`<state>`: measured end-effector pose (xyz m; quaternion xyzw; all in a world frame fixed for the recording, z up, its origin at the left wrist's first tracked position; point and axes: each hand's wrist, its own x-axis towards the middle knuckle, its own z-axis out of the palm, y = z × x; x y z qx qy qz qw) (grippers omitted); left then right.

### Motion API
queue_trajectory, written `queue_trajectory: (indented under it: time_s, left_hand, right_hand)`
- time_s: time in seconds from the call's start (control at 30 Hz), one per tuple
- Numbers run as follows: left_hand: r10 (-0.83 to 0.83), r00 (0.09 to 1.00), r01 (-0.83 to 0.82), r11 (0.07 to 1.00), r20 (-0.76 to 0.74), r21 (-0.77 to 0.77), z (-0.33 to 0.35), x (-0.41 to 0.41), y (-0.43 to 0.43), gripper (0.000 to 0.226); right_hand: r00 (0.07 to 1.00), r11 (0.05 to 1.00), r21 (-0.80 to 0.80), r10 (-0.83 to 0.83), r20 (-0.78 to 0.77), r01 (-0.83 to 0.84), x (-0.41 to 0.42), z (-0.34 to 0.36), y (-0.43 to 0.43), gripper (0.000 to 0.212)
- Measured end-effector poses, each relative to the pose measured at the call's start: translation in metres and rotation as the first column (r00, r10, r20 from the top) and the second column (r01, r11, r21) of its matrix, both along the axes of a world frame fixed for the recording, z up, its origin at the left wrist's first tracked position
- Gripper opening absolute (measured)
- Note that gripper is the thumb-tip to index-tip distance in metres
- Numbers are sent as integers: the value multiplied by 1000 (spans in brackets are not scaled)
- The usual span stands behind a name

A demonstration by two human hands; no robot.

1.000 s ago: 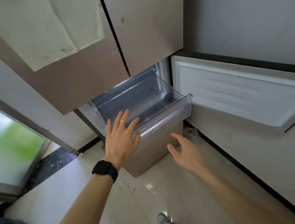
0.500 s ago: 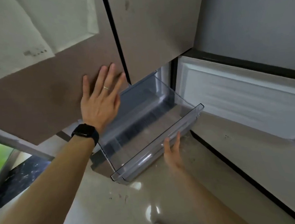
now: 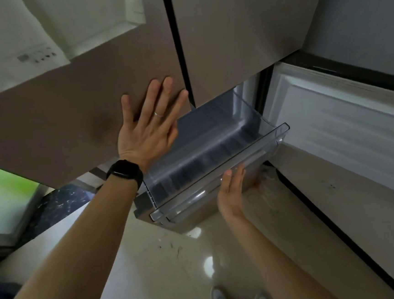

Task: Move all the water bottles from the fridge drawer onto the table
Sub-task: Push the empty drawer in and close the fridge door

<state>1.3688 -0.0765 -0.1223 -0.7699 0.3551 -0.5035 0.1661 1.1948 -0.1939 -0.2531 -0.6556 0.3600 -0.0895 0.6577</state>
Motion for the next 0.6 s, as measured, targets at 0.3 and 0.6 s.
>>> queue_trajectory:
  time_s: [0.3, 0.6]
  left_hand:
    - [24, 999, -24, 1000, 49, -5, -4, 3, -3, 64]
    - [26, 998, -24, 999, 57, -38, -1, -1, -7, 58]
  right_hand:
    - [954, 643, -712, 270, -133, -281, -32, -41, -37, 104]
    - [952, 542, -801, 288, -105, -253, 17, -79, -24, 116]
